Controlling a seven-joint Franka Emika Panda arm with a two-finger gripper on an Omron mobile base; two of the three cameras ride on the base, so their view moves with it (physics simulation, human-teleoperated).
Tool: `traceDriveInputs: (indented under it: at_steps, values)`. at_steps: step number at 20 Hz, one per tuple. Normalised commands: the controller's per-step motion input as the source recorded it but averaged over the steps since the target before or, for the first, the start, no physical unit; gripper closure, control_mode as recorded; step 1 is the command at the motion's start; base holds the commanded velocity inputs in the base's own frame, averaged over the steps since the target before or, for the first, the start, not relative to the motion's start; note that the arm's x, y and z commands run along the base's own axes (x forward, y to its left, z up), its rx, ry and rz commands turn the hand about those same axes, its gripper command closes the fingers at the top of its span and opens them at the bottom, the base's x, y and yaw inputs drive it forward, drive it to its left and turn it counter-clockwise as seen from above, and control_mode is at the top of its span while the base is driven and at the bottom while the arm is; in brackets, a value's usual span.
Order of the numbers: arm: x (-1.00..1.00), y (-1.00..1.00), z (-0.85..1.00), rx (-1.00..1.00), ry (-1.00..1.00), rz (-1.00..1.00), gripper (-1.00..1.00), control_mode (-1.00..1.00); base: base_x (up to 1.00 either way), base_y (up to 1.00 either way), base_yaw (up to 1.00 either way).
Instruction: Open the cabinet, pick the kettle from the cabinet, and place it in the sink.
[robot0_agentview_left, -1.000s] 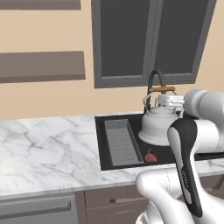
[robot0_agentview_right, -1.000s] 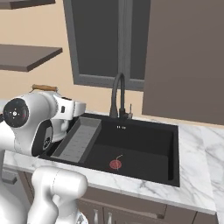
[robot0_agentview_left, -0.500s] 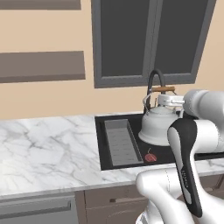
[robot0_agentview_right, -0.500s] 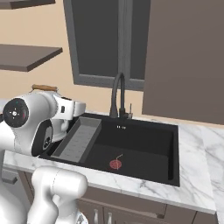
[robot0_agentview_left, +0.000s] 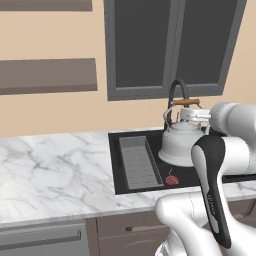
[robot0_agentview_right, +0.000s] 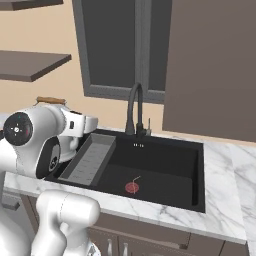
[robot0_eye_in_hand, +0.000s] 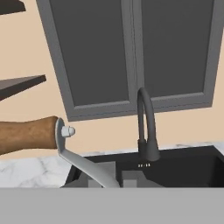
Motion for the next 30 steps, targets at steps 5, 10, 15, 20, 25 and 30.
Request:
traceDriveInputs:
  at_steps: [5, 10, 15, 20, 25, 30]
  values:
    - [0.0, 0.0, 0.0, 0.0, 0.0, 0.0, 1.0, 1.0, 0.0, 0.0, 0.0]
    - [0.0, 0.0, 0.0, 0.0, 0.0, 0.0, 1.0, -1.0, 0.0, 0.0, 0.0]
    - [0.0, 0.0, 0.0, 0.0, 0.0, 0.0, 1.0, -1.0, 0.0, 0.0, 0.0]
    - [0.0, 0.0, 0.0, 0.0, 0.0, 0.0, 1.0, -1.0, 0.0, 0.0, 0.0]
    - [0.0, 0.0, 0.0, 0.0, 0.0, 0.0, 1.0, -1.0, 0.0, 0.0, 0.0]
    - [-0.06, 0.0, 0.0, 0.0, 0.0, -0.01, 1.0, -1.0, 0.0, 0.0, 0.0]
